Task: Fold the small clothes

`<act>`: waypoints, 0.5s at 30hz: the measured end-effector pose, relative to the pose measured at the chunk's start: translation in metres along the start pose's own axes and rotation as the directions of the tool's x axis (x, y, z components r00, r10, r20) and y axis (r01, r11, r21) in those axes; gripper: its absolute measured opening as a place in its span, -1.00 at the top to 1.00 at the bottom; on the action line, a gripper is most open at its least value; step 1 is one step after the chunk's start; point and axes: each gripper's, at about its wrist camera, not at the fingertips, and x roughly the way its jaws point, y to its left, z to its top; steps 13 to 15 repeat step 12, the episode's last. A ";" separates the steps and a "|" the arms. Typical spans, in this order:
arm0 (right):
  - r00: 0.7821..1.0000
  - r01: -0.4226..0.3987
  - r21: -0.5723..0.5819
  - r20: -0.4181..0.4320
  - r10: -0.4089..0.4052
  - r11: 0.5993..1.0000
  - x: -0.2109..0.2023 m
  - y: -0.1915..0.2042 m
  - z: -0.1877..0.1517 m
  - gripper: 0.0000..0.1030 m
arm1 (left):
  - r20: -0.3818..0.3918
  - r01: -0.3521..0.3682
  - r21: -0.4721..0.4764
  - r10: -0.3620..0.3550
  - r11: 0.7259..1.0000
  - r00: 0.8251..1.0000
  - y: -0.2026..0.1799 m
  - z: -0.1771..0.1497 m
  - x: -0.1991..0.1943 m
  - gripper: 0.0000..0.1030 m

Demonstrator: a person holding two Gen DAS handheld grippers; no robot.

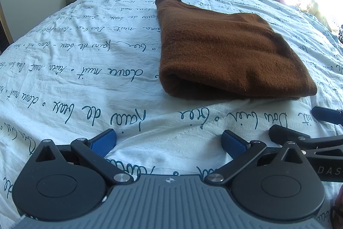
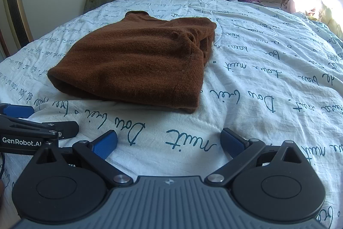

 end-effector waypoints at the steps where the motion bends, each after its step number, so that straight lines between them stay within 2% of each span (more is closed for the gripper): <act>1: 1.000 0.000 0.000 0.000 0.000 1.000 -0.002 -0.001 -0.001 -1.00 | 0.000 -0.001 0.000 0.001 1.000 1.000 0.000 0.000 0.000 -1.00; 8: 1.000 0.000 0.000 0.000 0.000 1.000 -0.008 -0.006 -0.003 -1.00 | 0.005 0.004 0.008 -0.004 1.000 1.000 0.001 0.000 0.000 -1.00; 9: 1.000 0.000 -0.002 -0.001 0.000 1.000 0.002 0.003 0.001 -1.00 | 0.004 0.003 0.008 -0.003 1.000 1.000 0.001 0.000 0.000 -1.00; 15: 1.000 0.000 -0.002 0.000 0.000 1.000 0.005 0.006 0.004 -1.00 | 0.008 0.001 0.010 -0.001 1.000 1.000 0.000 0.000 0.001 -1.00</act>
